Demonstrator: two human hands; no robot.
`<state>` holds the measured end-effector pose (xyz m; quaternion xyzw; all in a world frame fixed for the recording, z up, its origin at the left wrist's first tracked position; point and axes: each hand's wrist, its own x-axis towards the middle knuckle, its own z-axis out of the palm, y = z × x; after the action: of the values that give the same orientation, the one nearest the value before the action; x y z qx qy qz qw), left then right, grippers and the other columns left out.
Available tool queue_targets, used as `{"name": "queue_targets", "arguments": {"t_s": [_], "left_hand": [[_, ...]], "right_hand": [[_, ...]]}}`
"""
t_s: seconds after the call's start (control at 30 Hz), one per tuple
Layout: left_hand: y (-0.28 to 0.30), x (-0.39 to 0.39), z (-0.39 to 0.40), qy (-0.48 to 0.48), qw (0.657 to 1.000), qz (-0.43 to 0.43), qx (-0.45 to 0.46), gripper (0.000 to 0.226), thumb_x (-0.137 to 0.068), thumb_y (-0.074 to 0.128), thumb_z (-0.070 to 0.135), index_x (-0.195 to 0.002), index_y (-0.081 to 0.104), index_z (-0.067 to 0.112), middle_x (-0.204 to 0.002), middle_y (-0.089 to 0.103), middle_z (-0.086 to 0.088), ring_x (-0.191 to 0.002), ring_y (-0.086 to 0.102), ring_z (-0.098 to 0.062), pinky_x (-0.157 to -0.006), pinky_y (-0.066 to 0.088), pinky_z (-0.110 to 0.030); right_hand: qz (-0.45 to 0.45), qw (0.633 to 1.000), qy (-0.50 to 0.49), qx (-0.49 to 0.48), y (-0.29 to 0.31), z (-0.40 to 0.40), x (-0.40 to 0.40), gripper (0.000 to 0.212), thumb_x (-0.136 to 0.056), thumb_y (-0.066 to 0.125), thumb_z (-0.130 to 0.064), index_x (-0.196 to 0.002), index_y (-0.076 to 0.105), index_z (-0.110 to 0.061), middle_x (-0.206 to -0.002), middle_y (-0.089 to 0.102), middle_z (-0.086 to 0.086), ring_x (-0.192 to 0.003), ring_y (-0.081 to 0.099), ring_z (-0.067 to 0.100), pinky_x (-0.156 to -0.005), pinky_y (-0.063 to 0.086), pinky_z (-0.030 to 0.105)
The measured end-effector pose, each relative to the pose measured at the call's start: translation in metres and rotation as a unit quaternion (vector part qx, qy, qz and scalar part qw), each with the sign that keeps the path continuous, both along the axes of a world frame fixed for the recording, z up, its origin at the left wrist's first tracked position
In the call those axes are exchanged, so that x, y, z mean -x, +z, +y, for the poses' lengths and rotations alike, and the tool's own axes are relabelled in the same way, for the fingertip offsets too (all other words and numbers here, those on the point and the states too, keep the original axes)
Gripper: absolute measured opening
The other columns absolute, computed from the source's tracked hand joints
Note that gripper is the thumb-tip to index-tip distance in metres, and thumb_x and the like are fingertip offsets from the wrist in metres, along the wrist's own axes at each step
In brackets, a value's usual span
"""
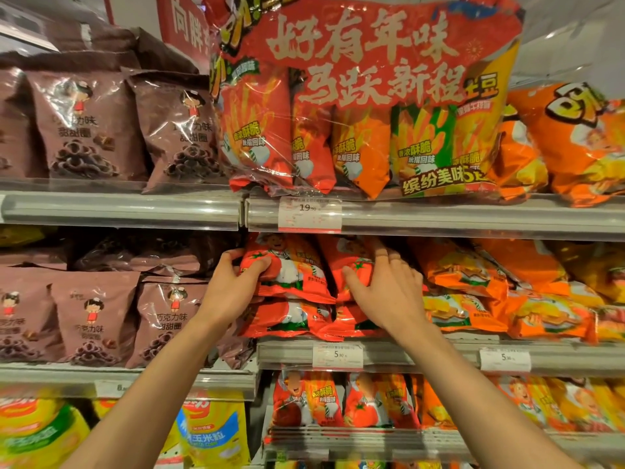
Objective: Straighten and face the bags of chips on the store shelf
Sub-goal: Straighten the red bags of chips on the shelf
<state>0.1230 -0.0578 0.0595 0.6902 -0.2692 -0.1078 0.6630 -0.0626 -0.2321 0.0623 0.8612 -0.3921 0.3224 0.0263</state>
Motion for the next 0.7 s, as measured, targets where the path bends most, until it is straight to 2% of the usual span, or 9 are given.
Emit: {"name": "queue_targets", "arguments": {"t_s": [0.07,0.17,0.23,0.33,0.43,0.5,0.57,0.63,0.7], "left_hand": [[0.001,-0.001,0.002,0.0,1.0,-0.003,0.001,0.068,-0.084,0.074,0.051,-0.138,0.045,0.023,-0.12,0.064,-0.004,-0.104,0.069,-0.025,-0.091,0.058,-0.048],[0.0,-0.002,0.005,0.005,1.0,-0.003,0.005,0.067,-0.085,0.074,0.05,-0.139,0.045,0.023,-0.118,0.064,-0.003,-0.101,0.07,-0.024,-0.088,0.059,-0.047],[-0.001,-0.001,0.007,0.007,1.0,-0.003,0.013,0.065,-0.087,0.074,0.046,-0.139,0.046,0.021,-0.109,0.065,0.002,-0.094,0.071,-0.019,-0.079,0.062,-0.039],[-0.001,0.001,0.01,0.005,1.0,-0.002,0.027,0.061,-0.087,0.074,0.043,-0.138,0.047,0.022,-0.103,0.066,0.005,-0.088,0.071,-0.012,-0.064,0.058,-0.026],[-0.001,0.004,0.014,-0.001,0.999,0.008,0.041,0.057,-0.088,0.074,0.04,-0.136,0.048,0.023,-0.103,0.069,0.002,-0.081,0.074,-0.011,-0.06,0.057,-0.022],[-0.002,0.006,0.018,-0.01,0.998,0.015,0.056,0.054,-0.087,0.075,0.039,-0.133,0.049,0.025,-0.104,0.07,0.001,-0.08,0.075,-0.008,-0.061,0.058,-0.022],[-0.004,0.008,0.024,-0.019,0.998,0.017,0.062,0.053,-0.086,0.075,0.041,-0.131,0.051,0.029,-0.11,0.07,0.0,-0.086,0.075,-0.01,-0.07,0.06,-0.028],[-0.005,0.011,0.029,-0.028,0.996,0.03,0.077,0.053,-0.085,0.076,0.041,-0.13,0.053,0.029,-0.115,0.07,-0.003,-0.093,0.075,-0.015,-0.078,0.06,-0.034],[-0.006,0.016,0.034,-0.037,0.994,0.039,0.095,0.05,-0.084,0.076,0.038,-0.129,0.055,0.028,-0.116,0.071,-0.005,-0.094,0.075,-0.017,-0.074,0.06,-0.032]], "right_hand": [[0.024,0.998,-0.054,0.002,0.004,0.002,-0.003,0.078,-0.09,0.033,-0.071,-0.138,0.05,-0.012,-0.133,0.058,0.019,-0.119,0.056,0.037,-0.096,0.041,0.05],[0.091,0.99,-0.107,-0.023,0.008,-0.004,-0.009,0.084,-0.089,0.022,-0.076,-0.14,0.051,-0.015,-0.144,0.049,0.021,-0.13,0.045,0.04,-0.102,0.032,0.054],[0.108,0.986,-0.117,-0.044,0.008,-0.009,-0.011,0.09,-0.088,0.015,-0.079,-0.143,0.049,-0.016,-0.152,0.041,0.021,-0.138,0.036,0.041,-0.108,0.025,0.056],[0.086,0.99,-0.095,-0.059,0.005,-0.013,-0.011,0.097,-0.087,0.009,-0.081,-0.149,0.041,-0.014,-0.157,0.033,0.022,-0.146,0.025,0.041,-0.116,0.012,0.06],[0.047,0.996,-0.06,-0.046,0.007,-0.009,-0.006,0.09,-0.091,0.017,-0.077,-0.146,0.044,-0.011,-0.153,0.039,0.022,-0.145,0.027,0.038,-0.117,0.009,0.059],[0.014,1.0,-0.016,-0.006,0.009,-0.001,-0.001,0.075,-0.095,0.031,-0.068,-0.139,0.051,-0.011,-0.142,0.05,0.021,-0.138,0.037,0.036,-0.116,0.019,0.053],[-0.042,0.996,0.072,0.017,0.01,0.012,0.001,0.059,-0.097,0.045,-0.057,-0.133,0.058,-0.013,-0.131,0.058,0.016,-0.127,0.046,0.032,-0.108,0.032,0.043],[-0.087,0.981,0.17,-0.019,0.008,0.031,0.0,0.052,-0.097,0.051,-0.051,-0.132,0.06,-0.015,-0.13,0.058,0.008,-0.124,0.048,0.024,-0.102,0.035,0.031],[-0.105,0.963,0.229,-0.091,0.005,0.048,-0.005,0.058,-0.096,0.05,-0.056,-0.139,0.054,-0.017,-0.138,0.055,0.002,-0.125,0.05,0.017,-0.102,0.036,0.026]]}}
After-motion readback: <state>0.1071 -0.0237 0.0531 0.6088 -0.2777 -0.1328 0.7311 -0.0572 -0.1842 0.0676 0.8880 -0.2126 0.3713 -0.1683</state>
